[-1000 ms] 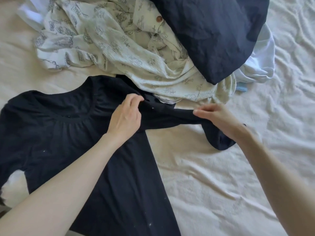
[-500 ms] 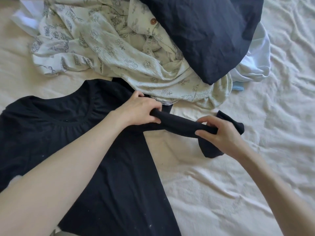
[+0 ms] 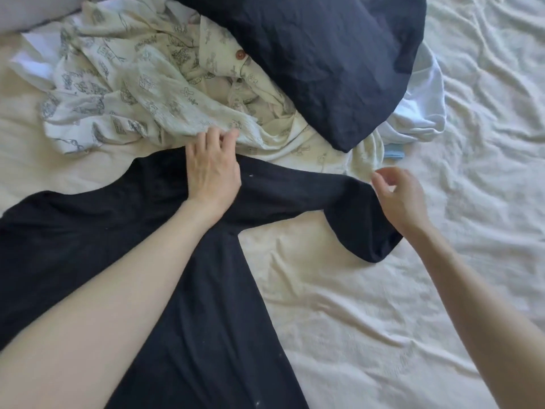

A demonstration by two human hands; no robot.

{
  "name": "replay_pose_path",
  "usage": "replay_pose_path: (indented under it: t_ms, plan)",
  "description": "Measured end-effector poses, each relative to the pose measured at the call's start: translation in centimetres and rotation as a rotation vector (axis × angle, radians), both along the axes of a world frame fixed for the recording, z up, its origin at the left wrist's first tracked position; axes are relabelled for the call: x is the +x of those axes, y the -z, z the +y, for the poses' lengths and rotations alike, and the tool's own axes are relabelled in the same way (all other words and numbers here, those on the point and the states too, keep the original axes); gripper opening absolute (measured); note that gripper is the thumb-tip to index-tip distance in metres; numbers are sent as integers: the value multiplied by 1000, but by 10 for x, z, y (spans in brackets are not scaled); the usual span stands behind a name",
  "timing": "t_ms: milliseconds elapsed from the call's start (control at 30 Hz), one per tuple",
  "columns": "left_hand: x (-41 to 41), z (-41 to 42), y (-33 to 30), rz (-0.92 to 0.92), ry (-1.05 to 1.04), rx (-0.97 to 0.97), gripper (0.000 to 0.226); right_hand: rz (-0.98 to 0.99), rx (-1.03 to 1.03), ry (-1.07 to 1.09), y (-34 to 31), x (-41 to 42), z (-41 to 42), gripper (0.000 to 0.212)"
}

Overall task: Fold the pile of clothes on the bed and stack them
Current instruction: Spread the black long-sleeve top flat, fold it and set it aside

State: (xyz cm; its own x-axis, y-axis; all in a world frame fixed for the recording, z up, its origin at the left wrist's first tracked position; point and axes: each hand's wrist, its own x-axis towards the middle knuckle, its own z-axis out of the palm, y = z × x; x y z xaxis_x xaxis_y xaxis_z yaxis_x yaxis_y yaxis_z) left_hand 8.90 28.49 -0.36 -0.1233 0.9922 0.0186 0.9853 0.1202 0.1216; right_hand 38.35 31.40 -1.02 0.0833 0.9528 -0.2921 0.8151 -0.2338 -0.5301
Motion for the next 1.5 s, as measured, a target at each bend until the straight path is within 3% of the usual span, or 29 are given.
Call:
replay_pose_path:
  t_ms: [100,167,233,367,433,500,533,600,633,700,767,833,900,1000,1133,1200,1267,1367,1433,1500]
  plan:
    - [36,-45,15,-87,86,-19,38,-103,-71,204,18,34,-21,37]
    - [47,-70,30,-101,160,-262,44,-107,-214,252,28,55,-38,49]
    - [45,-83,46,-103,184,-537,55,-90,-312,270,37,67,-49,46]
    - [37,-76,58,-224,185,-705,61,165,-471,361,42,65,-49,35]
    - [37,-69,51,-400,103,-710,55,329,-398,434,33,52,-46,28]
    - [39,-67,38,-693,-89,-641,43,420,-170,505,13,28,-47,12]
    - [39,-68,30,-852,-224,-587,37,442,-18,491,-2,11,-51,14]
    - [36,-75,8,-1218,-501,-548,29,492,212,305,-31,-28,-68,19]
    - [33,-81,-4,-1432,-611,-586,35,509,268,154,-39,-45,-82,15]
    - [24,-99,-19,-1797,-734,-707,60,455,309,-223,-41,-79,-116,8]
    - [13,-122,-29,-1977,-796,-715,61,373,252,-581,-32,-104,-151,10]
    - [6,-149,-31,-1882,-845,-649,41,299,126,-797,-23,-121,-182,17]
    - [-4,-175,-28,-1573,-891,-574,14,338,35,-804,-17,-125,-205,17]
    - [-28,-208,-25,-1276,-904,-436,23,438,-200,-387,-19,-127,-216,20]
    - [-69,-244,-38,-1446,-998,-179,39,481,-537,95,-10,-135,-207,19]
    - [-89,-267,-38,-1387,-1111,-110,45,615,-653,307,-7,-148,-196,22]
    - [-106,-291,-32,-1212,-1245,-108,44,735,-765,459,-6,-164,-186,26]
    - [-127,-317,-21,-967,-1324,-180,36,751,-886,497,-3,-189,-176,41]
    - [-137,-325,-12,-962,-1325,-267,34,736,-895,522,1,-202,-172,47]
    - [-142,-326,-3,-1010,-1294,-398,34,709,-840,543,5,-213,-168,41]
